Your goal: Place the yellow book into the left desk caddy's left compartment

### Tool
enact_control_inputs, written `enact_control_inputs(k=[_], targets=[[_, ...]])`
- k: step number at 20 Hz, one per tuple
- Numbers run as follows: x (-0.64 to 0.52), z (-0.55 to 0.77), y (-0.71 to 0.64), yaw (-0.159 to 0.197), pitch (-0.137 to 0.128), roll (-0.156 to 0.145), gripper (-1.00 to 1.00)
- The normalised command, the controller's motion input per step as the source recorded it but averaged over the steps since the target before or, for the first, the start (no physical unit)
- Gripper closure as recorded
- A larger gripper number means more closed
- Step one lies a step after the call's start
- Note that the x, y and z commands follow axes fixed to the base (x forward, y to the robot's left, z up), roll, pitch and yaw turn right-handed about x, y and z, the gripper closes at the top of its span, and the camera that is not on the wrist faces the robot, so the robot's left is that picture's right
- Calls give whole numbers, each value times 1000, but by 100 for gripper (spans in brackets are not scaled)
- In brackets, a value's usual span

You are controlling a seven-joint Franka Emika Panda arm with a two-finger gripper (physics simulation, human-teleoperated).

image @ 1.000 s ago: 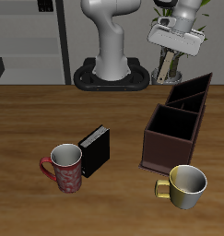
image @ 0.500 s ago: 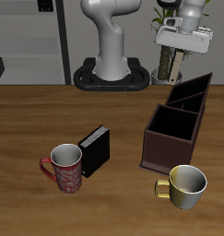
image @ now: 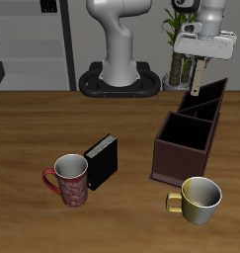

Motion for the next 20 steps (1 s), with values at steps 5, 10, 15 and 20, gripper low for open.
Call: enact_control_inputs(k=[5, 10, 15, 20], targets=[[108, -45, 124, 0, 13, 29, 100], [176, -109, 162, 5, 34, 44, 100], [106, -59, 137, 19, 12, 42, 100], [66, -107, 94, -28, 33, 22, 100]])
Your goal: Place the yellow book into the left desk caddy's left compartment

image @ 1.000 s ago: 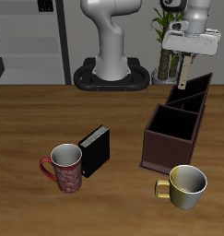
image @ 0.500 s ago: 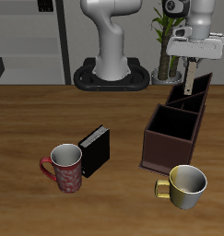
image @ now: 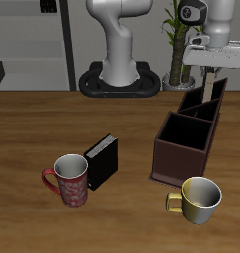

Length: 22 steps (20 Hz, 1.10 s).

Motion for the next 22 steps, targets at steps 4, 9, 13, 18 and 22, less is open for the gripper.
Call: enact_control_inputs(k=[4, 9, 13, 18, 22], targets=[[34, -94, 26, -16, 23, 11, 100], [110, -255, 8, 15, 39, 2, 100], [93, -260, -77, 14, 63, 1, 100], [79, -152, -21, -15, 50, 13, 100], [-8, 20, 45, 15, -5, 21, -100]])
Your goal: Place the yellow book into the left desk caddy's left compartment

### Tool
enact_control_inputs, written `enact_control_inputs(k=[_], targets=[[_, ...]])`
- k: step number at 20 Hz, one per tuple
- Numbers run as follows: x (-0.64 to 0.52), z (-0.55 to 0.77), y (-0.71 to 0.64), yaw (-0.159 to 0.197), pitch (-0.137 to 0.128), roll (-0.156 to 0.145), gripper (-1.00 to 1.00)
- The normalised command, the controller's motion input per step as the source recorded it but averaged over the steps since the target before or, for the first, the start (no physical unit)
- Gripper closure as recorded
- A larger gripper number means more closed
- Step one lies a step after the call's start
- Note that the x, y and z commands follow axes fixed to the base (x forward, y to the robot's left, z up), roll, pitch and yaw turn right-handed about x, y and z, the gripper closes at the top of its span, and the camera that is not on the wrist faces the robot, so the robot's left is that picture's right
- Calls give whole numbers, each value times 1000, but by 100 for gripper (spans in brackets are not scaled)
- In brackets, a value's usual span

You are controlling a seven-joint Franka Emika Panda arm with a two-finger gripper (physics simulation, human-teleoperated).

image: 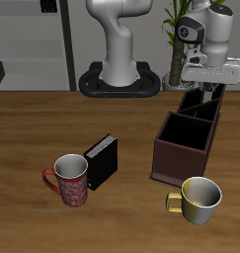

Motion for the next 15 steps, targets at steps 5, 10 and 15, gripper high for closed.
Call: enact_control_inputs(k=[5, 10, 15], targets=[[-23, 100, 6, -17, -13, 35, -100], [-2, 66, -37, 11, -24, -5, -100], [-20, 147, -42, -10, -31, -7, -100]])
